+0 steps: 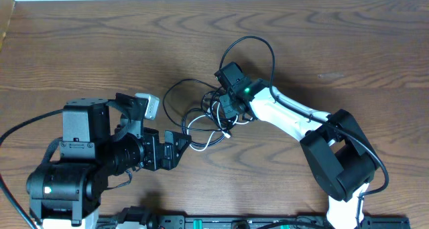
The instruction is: Untangle cables
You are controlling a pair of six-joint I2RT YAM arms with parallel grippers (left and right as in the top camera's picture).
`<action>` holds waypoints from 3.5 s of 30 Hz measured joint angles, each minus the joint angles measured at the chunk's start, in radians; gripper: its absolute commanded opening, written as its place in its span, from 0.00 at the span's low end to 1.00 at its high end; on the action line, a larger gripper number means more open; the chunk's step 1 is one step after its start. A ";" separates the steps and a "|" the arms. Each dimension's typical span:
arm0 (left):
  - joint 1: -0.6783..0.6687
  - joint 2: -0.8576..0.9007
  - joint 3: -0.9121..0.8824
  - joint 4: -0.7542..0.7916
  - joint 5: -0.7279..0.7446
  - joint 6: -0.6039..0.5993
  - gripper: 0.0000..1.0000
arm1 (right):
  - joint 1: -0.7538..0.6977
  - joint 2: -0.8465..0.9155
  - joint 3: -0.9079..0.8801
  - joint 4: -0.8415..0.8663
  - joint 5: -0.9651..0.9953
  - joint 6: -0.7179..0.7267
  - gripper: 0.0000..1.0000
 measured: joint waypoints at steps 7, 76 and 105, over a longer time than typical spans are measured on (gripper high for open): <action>0.000 0.000 0.000 0.000 0.000 0.003 0.93 | 0.000 -0.080 0.001 -0.064 -0.001 -0.001 0.01; 0.000 0.000 0.000 -0.105 -0.342 -0.026 0.94 | 0.068 0.018 0.078 -0.132 -0.243 -0.122 0.35; 0.000 0.000 0.000 -0.123 -0.342 -0.027 0.94 | 0.061 -0.259 0.301 -0.292 -0.207 -0.187 0.01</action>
